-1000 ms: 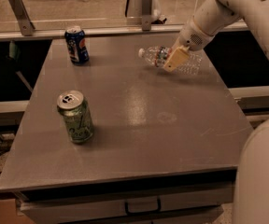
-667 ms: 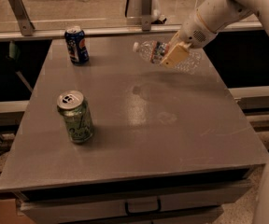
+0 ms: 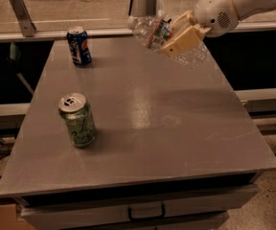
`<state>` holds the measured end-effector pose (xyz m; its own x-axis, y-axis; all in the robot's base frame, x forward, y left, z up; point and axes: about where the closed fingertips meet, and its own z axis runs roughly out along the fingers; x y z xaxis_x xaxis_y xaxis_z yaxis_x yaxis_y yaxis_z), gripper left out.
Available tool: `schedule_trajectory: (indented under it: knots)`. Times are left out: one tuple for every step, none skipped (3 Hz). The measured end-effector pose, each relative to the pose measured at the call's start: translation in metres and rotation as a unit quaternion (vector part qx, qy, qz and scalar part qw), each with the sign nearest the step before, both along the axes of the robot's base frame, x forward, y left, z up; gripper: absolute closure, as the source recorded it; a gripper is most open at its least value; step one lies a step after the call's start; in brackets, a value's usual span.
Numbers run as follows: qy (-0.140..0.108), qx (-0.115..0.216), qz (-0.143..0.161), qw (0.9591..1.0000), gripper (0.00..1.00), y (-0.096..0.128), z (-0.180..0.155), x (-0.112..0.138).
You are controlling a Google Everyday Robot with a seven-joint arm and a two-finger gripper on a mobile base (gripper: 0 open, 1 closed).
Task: Pick water bottle
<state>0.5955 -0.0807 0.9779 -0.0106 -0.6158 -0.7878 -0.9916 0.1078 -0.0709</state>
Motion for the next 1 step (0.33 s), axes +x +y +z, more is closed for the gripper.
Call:
schedule_trajectory:
  knots:
    - [0.003,0.017,0.008,0.9998,1.00,0.0071,0.0061,-0.0033]
